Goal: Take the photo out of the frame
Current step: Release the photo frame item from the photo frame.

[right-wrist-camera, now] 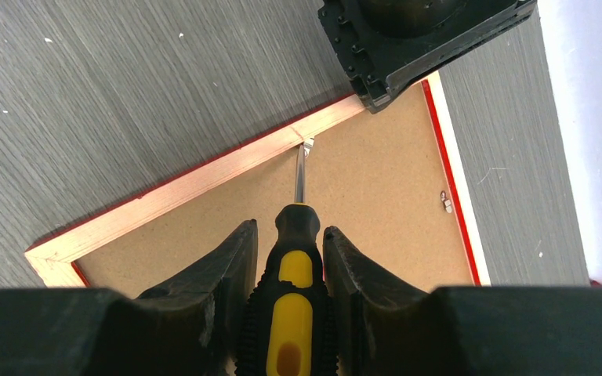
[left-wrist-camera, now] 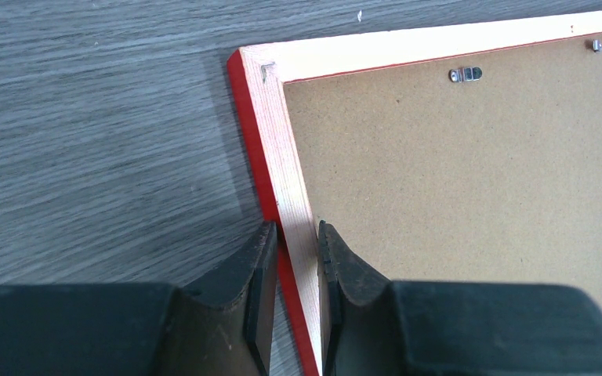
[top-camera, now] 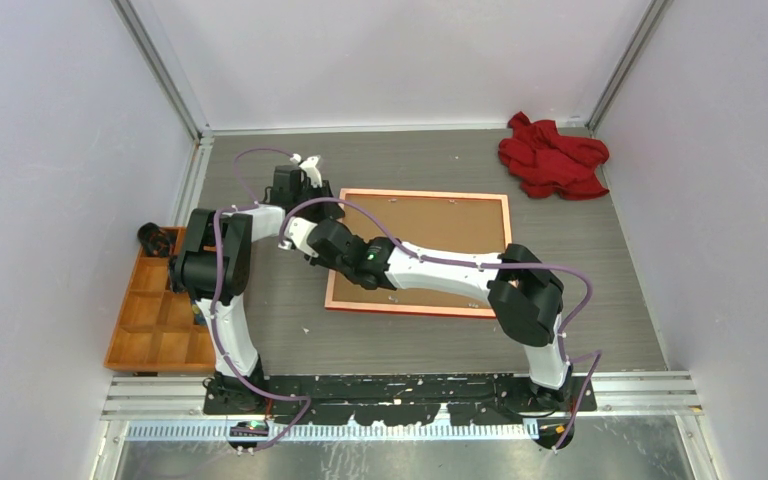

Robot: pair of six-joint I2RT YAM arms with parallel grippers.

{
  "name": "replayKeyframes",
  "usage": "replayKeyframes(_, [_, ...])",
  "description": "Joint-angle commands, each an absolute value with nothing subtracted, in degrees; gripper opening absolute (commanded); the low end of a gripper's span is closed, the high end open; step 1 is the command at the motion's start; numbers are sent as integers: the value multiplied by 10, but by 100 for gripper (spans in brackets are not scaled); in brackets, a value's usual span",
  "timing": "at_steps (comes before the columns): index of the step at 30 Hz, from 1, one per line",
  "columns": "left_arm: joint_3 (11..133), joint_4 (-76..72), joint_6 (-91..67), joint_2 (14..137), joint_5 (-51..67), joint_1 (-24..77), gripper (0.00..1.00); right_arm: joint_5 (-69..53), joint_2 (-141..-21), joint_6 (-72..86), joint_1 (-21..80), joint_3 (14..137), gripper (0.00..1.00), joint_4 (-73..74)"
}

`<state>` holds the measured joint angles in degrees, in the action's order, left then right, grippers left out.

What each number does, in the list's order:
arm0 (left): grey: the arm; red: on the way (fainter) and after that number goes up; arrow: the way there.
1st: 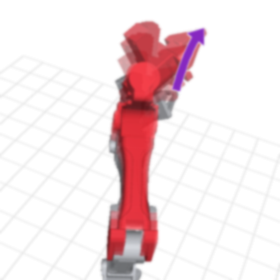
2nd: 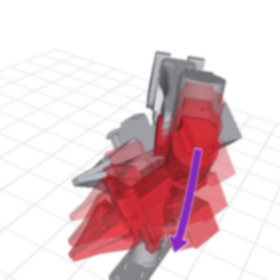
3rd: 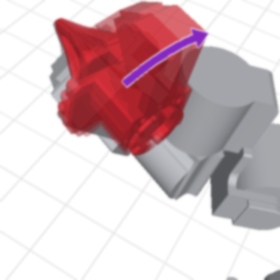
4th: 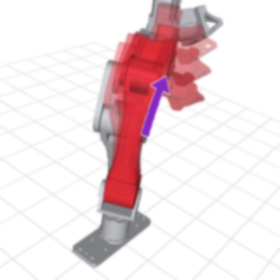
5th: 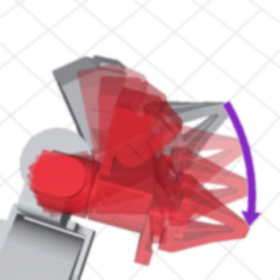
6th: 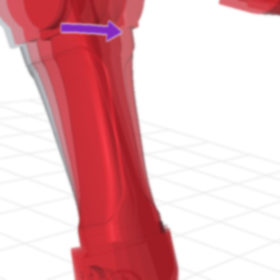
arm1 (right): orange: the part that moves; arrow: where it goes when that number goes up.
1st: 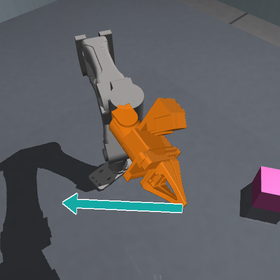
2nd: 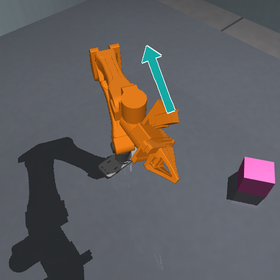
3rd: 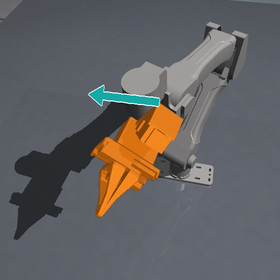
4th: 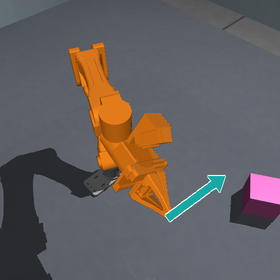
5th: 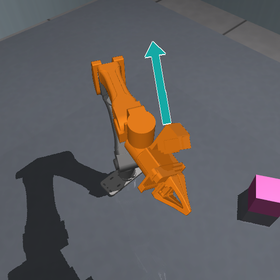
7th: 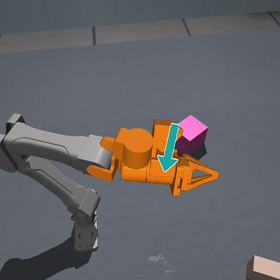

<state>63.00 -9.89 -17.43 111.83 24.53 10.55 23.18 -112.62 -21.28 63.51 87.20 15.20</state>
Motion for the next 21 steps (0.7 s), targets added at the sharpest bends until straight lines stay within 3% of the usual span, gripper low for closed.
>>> replayKeyframes(1, [622,-35,-154,1116,251,109,1,207,-1160,-175,611,866,1,226])
replayKeyframes(21, [623,-35,-154,1117,254,109,1,226,-1157,-181,611,866,1,221])
